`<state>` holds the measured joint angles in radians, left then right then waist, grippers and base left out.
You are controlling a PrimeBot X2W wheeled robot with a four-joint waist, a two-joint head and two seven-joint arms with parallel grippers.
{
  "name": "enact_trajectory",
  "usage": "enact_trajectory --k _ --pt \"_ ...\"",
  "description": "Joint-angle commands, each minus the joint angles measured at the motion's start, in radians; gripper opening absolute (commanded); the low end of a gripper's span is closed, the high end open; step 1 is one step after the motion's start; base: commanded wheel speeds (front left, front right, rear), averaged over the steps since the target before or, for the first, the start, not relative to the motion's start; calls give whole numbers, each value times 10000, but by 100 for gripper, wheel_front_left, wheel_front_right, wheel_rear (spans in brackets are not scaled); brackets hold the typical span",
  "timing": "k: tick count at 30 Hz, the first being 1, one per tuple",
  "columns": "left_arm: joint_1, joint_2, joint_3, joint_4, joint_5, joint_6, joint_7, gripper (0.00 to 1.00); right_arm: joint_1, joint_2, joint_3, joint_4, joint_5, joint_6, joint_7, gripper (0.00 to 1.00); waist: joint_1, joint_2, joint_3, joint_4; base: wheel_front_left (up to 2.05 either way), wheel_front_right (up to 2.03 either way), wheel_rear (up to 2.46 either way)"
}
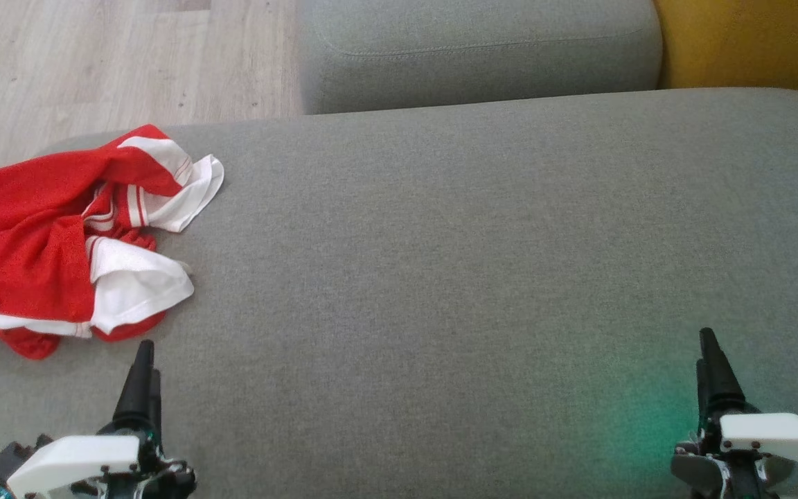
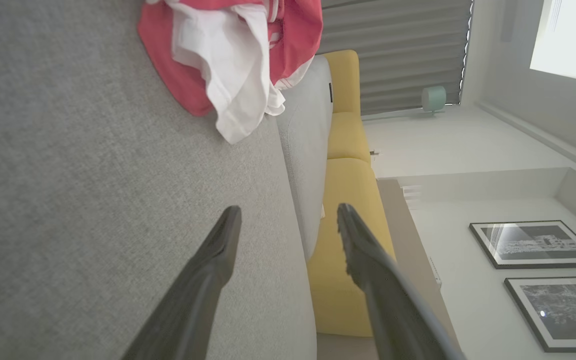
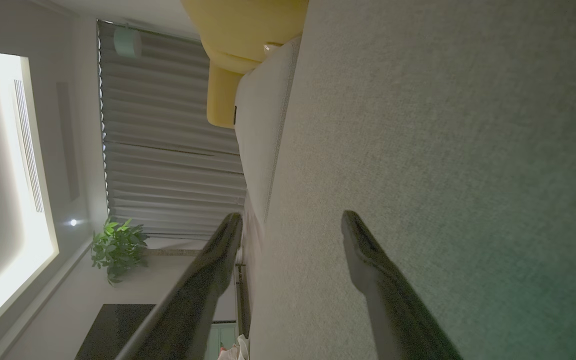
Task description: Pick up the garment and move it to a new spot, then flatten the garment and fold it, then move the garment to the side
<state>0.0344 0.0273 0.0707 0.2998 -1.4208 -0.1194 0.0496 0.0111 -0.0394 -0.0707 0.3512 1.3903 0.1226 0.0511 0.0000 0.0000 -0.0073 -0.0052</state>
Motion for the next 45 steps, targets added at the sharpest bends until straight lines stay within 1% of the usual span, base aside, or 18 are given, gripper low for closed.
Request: enact_trajectory --k 1,6,10,17,18,28,39,45 --pt "-360 91 64 -389 169 -27 -82 100 -412 -34 63 -377 -162 15 -71 100 0 0 -1 0 0 0 0" --pt "-233 100 -129 -726 1321 83 -287 100 -355 -38 428 -560 -1369 20 -277 100 0 0 -80 7 0 0 0" --pt "-152 105 -238 -899 1920 174 -403 100 -333 -41 653 -656 -1933 22 -394 100 0 0 -134 12 0 0 0" --pt "-34 114 -410 -1153 2896 326 -608 100 -330 -88 1062 -719 -2795 27 -601 100 0 0 -204 20 0 0 0" --pt "-34 114 -410 -1153 2896 326 -608 100 -330 -88 1062 -719 -2795 27 -601 100 0 0 -204 20 0 0 0" --pt "96 128 -548 -1399 4232 449 -900 100 -334 -154 1594 -951 -3955 33 -896 100 0 0 -271 -12 0 0 0" --pt "241 142 -707 -1758 5786 601 -1222 100 -314 -163 2035 -1143 -5308 40 -1221 100 0 0 -358 -95 0 0 0" --pt "287 150 -747 -1949 6412 613 -1397 100 -299 -140 2155 -1191 -5957 44 -1397 100 0 0 -404 -93 0 0 0"
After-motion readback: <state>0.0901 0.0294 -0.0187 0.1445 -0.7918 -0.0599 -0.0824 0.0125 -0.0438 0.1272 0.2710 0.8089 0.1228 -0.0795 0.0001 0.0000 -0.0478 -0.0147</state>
